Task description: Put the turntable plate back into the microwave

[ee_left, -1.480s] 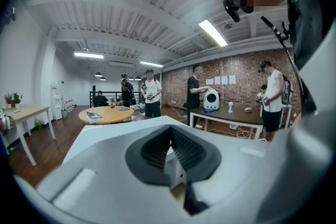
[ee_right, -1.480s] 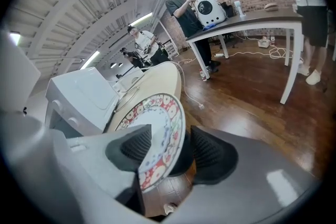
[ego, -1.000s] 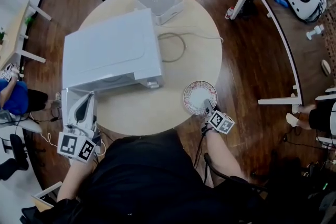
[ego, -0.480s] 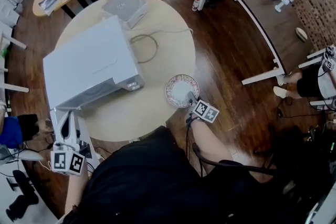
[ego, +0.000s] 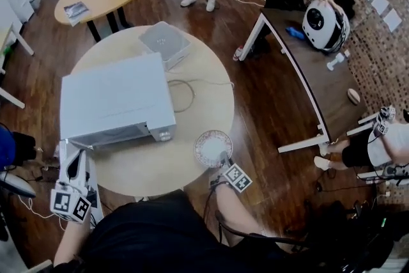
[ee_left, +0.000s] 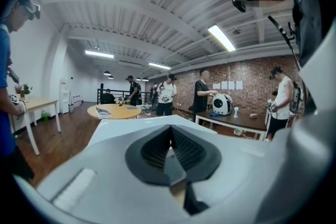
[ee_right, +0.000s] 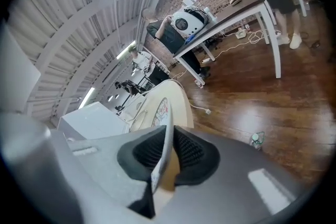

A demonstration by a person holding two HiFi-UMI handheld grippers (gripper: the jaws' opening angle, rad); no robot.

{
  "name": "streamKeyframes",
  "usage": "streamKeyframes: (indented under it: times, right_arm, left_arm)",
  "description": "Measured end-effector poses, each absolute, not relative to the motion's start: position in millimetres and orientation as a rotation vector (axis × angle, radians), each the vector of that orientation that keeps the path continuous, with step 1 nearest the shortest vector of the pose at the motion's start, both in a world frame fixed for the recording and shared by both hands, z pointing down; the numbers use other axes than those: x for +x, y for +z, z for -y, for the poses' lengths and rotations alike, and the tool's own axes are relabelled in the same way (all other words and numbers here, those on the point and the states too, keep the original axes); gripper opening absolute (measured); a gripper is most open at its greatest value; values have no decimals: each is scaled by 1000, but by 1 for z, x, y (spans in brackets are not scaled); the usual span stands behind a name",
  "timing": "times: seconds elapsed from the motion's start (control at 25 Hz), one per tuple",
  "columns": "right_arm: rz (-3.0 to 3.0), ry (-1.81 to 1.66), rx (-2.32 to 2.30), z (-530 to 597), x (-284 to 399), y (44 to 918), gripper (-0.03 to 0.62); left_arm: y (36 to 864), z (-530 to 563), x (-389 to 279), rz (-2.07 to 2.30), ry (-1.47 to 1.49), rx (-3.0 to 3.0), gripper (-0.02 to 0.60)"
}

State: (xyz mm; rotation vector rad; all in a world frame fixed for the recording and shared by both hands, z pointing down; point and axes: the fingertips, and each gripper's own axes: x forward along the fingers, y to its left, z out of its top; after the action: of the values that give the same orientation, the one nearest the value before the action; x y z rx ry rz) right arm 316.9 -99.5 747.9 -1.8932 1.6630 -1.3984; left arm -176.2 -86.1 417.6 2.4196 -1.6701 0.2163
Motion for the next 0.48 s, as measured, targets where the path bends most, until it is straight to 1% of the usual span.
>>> streamKeyframes:
  times: [0.24, 0.48]
  right_arm:
    - [-1677, -1363, -1855, 114, 328, 725, 32]
    - [-1584, -1350, -1849, 108, 332, 719, 32]
  left_arm:
    - [419, 87, -162, 1641, 157, 2435, 3]
    - [411, 90, -173, 1641, 153, 2455, 3]
